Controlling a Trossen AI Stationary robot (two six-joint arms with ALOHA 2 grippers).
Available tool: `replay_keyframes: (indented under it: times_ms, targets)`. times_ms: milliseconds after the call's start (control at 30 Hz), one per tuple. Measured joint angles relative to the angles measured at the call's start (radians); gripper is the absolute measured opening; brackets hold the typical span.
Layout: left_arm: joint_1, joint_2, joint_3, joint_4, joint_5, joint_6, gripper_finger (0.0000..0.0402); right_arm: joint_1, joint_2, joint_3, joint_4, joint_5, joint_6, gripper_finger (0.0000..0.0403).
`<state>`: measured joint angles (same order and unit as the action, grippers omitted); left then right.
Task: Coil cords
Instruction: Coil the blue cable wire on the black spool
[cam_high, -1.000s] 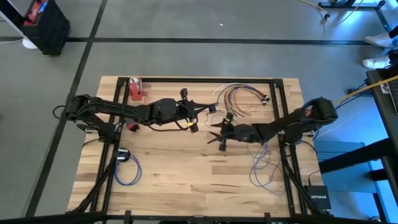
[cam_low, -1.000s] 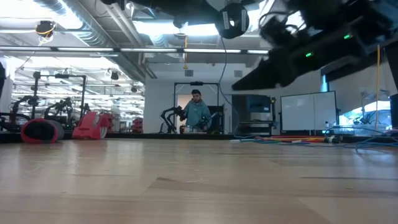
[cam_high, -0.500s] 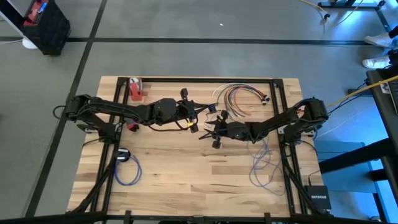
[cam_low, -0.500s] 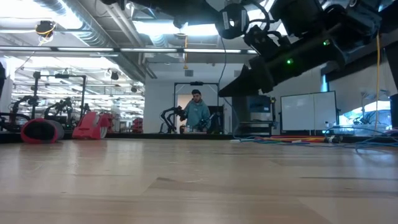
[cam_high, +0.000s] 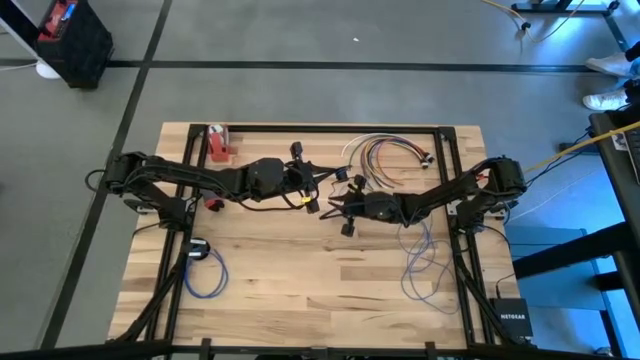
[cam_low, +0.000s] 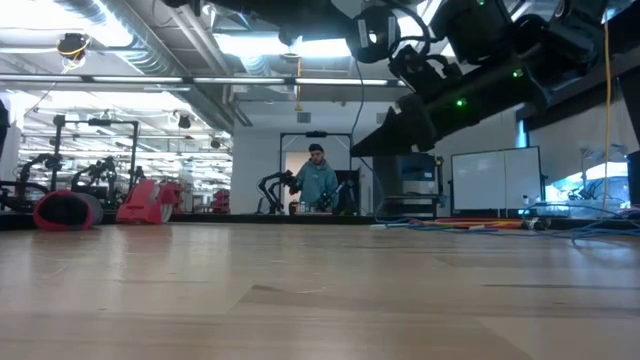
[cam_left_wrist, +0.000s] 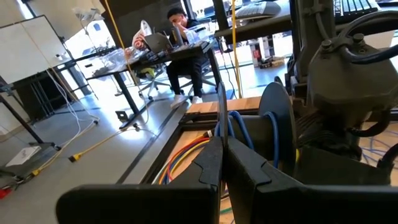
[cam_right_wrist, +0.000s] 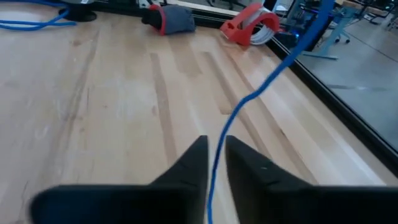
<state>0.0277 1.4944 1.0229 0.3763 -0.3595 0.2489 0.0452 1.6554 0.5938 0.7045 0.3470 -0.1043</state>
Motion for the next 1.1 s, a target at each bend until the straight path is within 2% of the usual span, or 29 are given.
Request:
replay_keyframes:
  times_ms: [100, 300, 400, 700, 833, 1100]
  targets:
    - [0.0, 0.0, 0.0, 0.0, 0.0, 0.0, 0.0005, 0.0, 0.0, 0.0, -0.009, 0.007, -0.007, 0.0008]
    - [0.0, 0.0, 0.0, -0.007, 0.0, 0.004, 0.0005, 0.0, -0.017, 0.0, -0.095, 0.133, -0.039, 0.0011]
    - [-0.001, -0.002, 0.0, -0.019, 0.0, 0.015, 0.0005, 0.0, -0.058, 0.0, -0.157, 0.158, -0.051, 0.0005]
    - [-0.015, -0.033, 0.0, -0.089, -0.002, 0.013, 0.0005, 0.001, -0.268, 0.0, -0.412, 0.242, -0.052, 0.0004]
    - [-0.016, -0.038, 0.0, -0.125, -0.048, 0.01, 0.0005, 0.0, -0.375, 0.0, -0.531, 0.257, -0.034, 0.0002]
    - [-0.013, -0.038, 0.0, -0.174, -0.077, 0.021, 0.0005, 0.0, -0.551, 0.0, -0.641, 0.318, -0.013, 0.0002]
